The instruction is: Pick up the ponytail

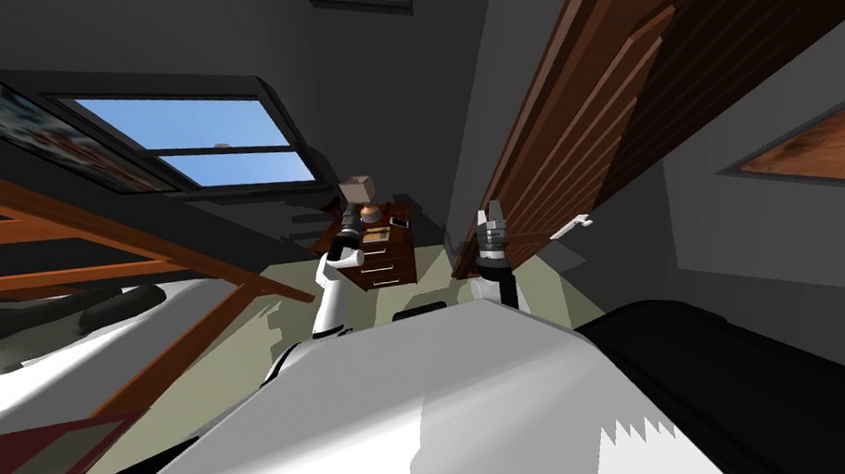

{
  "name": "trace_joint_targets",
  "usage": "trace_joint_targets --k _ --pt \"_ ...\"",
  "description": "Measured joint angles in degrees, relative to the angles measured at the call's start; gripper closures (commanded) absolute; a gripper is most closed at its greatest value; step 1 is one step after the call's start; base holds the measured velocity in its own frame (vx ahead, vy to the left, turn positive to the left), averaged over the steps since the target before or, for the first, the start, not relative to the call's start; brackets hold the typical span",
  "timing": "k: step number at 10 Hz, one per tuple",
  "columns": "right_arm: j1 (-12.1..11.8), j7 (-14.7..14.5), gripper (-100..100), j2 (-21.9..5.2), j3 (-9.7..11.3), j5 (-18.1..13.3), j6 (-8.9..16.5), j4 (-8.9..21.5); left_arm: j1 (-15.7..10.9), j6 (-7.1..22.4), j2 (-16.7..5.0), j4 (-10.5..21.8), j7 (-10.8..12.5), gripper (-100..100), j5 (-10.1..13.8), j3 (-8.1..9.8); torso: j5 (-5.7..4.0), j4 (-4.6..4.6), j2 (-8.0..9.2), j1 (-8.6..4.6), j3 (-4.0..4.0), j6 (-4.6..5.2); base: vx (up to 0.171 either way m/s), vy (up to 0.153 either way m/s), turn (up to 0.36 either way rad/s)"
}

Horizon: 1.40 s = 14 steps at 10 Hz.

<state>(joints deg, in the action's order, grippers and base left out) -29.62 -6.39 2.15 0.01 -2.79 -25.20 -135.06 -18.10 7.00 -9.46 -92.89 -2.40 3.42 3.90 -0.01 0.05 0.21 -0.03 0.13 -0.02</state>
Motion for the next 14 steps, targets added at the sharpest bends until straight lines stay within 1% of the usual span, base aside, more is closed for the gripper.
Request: trace_joint_targets --k 2,3,6,9,10,13,14 --pt "0.00 0.00 0 0.00 0.00 0.00 0.00 0.00 -3.47 2.94 0.21 3.45 -0.22 -100 0.25 0.50 0.00 -0.01 -0.03 -0.02 -0.02 0.00 -0.049 -0.022 -0.024" --pt "0.00 0.00 0 0.00 0.00 0.00 0.00 0.00 -5.62 4.28 0.24 5.73 -0.28 -100 0.33 0.77 -0.01 -0.01 -0.07 -0.03 -0.03 -0.01 -0.046 -0.023 -0.025" --pt "0.00 0.00 0 0.00 0.00 0.00 0.00 0.00 -10.85 9.27 -0.07 10.57 -0.31 -100 0.94 1.55 0.00 -0.02 -0.11 0.00 -0.06 -0.01 -0.032 -0.013 -0.013" --pt "-0.01 0.00 0 0.00 0.00 0.00 0.00 0.00 -15.40 14.48 -0.61 14.99 -0.25 -100 1.56 2.10 0.01 -0.04 -0.16 0.03 -0.09 -0.02 -0.016 -0.007 -0.009" --pt "-0.01 0.00 0 0.00 0.00 0.00 0.00 0.00 -16.42 15.33 -0.59 16.50 -0.24 -100 1.52 2.19 0.01 -0.05 -0.20 0.05 -0.11 -0.03 -0.006 -0.009 -0.014" --pt "-0.01 0.00 0 0.00 0.00 0.00 0.00 0.00 -20.48 20.30 -1.00 20.44 -0.19 -100 1.86 2.83 0.01 -0.05 -0.22 0.05 -0.12 -0.03 -0.003 -0.004 -0.005" --pt "-0.01 0.00 0 0.00 0.00 0.00 0.00 0.00 -22.05 21.82 -1.10 22.26 -0.16 -100 1.88 3.01 0.01 -0.05 -0.23 0.05 -0.13 -0.03 0.000 0.000 0.000"
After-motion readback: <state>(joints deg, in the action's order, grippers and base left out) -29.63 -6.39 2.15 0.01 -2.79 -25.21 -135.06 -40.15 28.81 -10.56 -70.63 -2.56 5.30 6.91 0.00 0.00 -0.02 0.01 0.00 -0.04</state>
